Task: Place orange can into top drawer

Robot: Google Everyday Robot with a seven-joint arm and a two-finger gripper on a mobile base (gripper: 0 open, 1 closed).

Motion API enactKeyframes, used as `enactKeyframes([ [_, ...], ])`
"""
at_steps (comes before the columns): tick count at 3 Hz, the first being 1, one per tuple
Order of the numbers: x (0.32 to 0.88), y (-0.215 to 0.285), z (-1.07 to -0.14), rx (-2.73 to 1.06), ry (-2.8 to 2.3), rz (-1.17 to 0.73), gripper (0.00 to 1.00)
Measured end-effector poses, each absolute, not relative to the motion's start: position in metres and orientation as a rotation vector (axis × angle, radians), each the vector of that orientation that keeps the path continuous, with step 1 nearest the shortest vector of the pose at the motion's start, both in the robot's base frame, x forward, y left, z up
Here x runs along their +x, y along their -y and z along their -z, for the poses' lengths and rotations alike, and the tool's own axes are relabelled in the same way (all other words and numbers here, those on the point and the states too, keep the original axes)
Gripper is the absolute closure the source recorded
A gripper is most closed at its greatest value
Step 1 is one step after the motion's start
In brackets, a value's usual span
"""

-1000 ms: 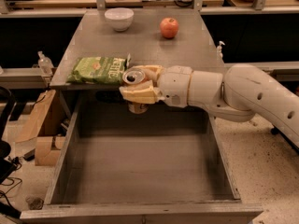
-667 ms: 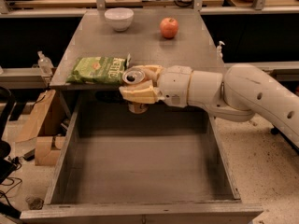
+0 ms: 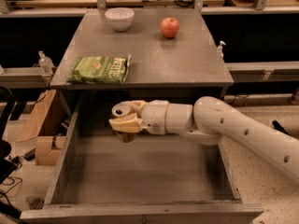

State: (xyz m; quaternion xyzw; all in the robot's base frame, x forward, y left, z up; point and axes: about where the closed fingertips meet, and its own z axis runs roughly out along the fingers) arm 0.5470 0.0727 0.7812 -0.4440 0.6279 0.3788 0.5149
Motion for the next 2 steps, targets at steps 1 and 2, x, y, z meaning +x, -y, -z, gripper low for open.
enactKeyframes([
  [1,0.546,-0.099,-0.729,-1.045,-1.531,-0.971,1.0],
  [2,0.545,-0.12,-0.695,-1.006,-1.511,-1.008,1.0],
])
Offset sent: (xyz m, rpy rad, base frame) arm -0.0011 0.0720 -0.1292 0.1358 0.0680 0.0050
